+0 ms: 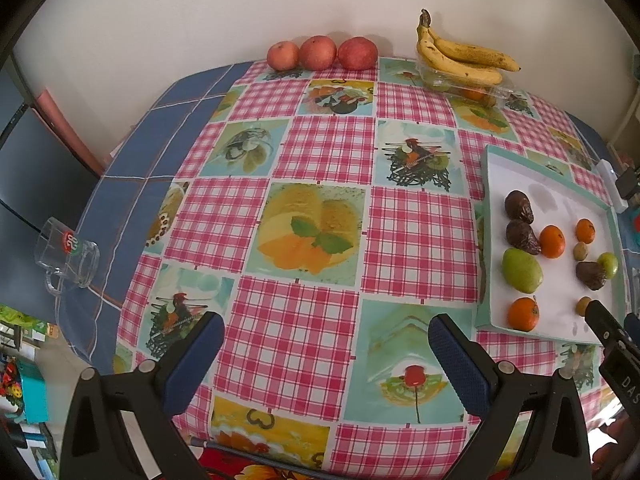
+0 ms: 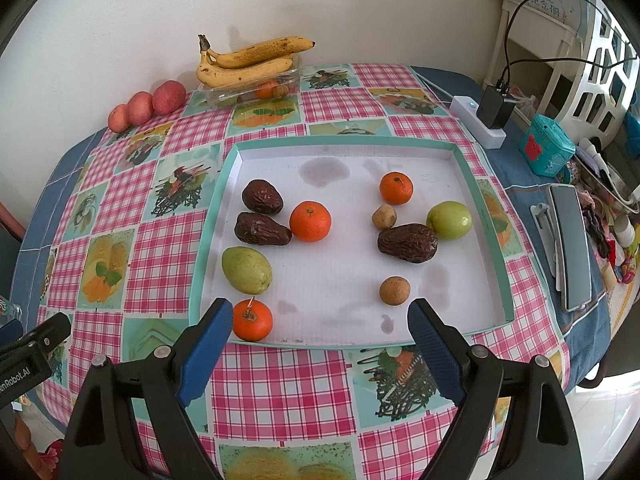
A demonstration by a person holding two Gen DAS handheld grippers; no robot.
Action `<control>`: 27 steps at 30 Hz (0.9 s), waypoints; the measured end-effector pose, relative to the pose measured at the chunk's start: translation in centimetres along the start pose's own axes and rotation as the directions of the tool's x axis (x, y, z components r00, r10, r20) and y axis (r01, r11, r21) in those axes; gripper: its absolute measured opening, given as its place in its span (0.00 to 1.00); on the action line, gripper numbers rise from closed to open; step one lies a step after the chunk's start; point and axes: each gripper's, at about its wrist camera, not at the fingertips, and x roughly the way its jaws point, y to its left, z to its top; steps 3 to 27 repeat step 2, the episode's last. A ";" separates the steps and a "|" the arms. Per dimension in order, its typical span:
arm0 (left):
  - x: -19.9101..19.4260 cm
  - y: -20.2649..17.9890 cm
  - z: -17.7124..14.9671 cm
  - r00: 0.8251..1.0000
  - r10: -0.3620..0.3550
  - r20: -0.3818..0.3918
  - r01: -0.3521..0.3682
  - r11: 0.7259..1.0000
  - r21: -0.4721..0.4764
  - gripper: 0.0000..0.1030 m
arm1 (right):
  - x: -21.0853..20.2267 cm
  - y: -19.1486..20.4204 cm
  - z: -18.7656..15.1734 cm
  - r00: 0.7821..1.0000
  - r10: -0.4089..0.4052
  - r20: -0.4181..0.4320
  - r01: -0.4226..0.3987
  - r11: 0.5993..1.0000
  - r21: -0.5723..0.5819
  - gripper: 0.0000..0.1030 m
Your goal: Organize fruits
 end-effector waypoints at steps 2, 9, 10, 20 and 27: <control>0.1 0.0 0.0 1.000 -0.004 -0.008 0.004 1.000 0.000 1.00 | 0.0 0.0 0.0 1.000 0.000 0.000 0.000 1.000 0.000 0.87; 0.1 0.0 0.0 1.000 -0.004 -0.008 0.004 1.000 0.000 1.00 | 0.0 0.0 0.0 1.000 0.000 0.000 0.000 1.000 0.000 0.87; 0.1 0.0 0.0 1.000 -0.004 -0.008 0.004 1.000 0.000 1.00 | 0.0 0.0 0.0 1.000 0.000 0.000 0.000 1.000 0.000 0.87; 0.1 0.0 0.0 1.000 -0.004 -0.008 0.004 1.000 0.000 1.00 | 0.0 0.0 0.0 1.000 0.000 0.000 0.000 1.000 0.000 0.87; 0.1 0.0 0.0 1.000 -0.004 -0.008 0.004 1.000 0.000 1.00 | 0.0 0.0 0.0 1.000 0.000 0.000 0.000 1.000 0.000 0.87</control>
